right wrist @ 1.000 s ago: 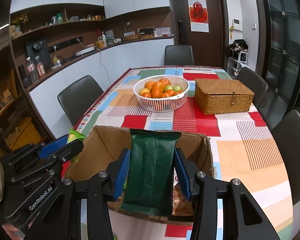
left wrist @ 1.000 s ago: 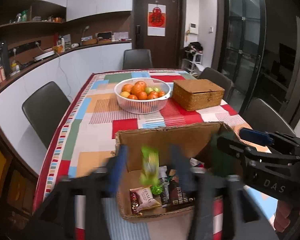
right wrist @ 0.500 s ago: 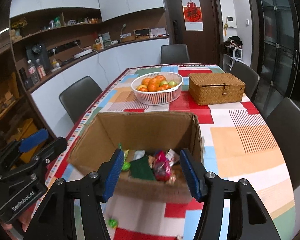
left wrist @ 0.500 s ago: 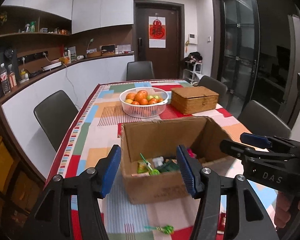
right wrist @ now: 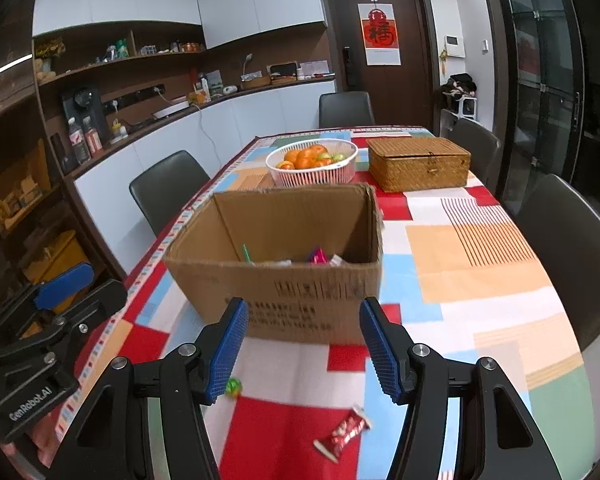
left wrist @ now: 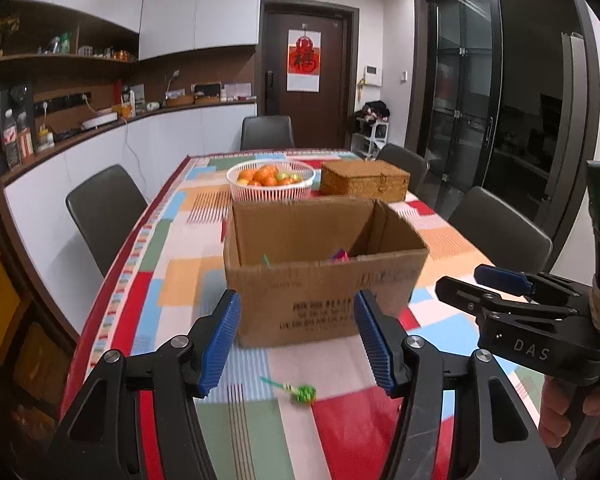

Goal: Organize snacks
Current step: 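Move both open tools back over the last two snacks, then grasp the green lollipop with the left tool while the right tool grasps the red wrapped candy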

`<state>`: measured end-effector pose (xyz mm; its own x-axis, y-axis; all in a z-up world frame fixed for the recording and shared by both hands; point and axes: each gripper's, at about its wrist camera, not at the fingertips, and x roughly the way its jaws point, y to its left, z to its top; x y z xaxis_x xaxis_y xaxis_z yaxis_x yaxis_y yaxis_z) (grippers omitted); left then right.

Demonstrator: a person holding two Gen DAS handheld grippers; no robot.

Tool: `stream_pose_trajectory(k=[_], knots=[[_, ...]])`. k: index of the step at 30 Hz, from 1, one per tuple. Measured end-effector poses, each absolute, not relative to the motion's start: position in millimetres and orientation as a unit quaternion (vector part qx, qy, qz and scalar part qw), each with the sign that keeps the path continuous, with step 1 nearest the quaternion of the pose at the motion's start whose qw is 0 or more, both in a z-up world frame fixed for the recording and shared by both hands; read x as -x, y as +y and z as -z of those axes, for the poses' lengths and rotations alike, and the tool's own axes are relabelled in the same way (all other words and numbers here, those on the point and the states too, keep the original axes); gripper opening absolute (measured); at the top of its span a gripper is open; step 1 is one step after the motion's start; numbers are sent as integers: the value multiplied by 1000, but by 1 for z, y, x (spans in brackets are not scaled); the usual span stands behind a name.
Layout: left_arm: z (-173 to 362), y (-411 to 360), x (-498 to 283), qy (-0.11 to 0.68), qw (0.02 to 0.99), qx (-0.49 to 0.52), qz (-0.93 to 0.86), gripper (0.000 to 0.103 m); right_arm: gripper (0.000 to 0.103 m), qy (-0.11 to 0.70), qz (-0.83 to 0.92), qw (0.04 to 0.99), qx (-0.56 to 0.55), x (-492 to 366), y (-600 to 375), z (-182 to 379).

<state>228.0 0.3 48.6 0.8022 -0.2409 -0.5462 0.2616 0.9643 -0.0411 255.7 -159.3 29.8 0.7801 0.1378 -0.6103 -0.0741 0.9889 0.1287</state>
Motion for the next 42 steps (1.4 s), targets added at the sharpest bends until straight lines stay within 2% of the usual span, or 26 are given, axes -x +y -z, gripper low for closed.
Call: stream_pose_trajectory(k=[16, 25, 42], knots=[[15, 1, -188, 351, 924, -43, 143, 58, 59, 402, -45, 914, -18, -214, -158, 27], [60, -2, -191, 405, 901, -50, 145, 58, 59, 454, -46, 890, -19, -212, -160, 65], [94, -11, -228, 410, 895, -58, 165, 58, 58, 501, -41, 862, -57, -238, -168, 109]])
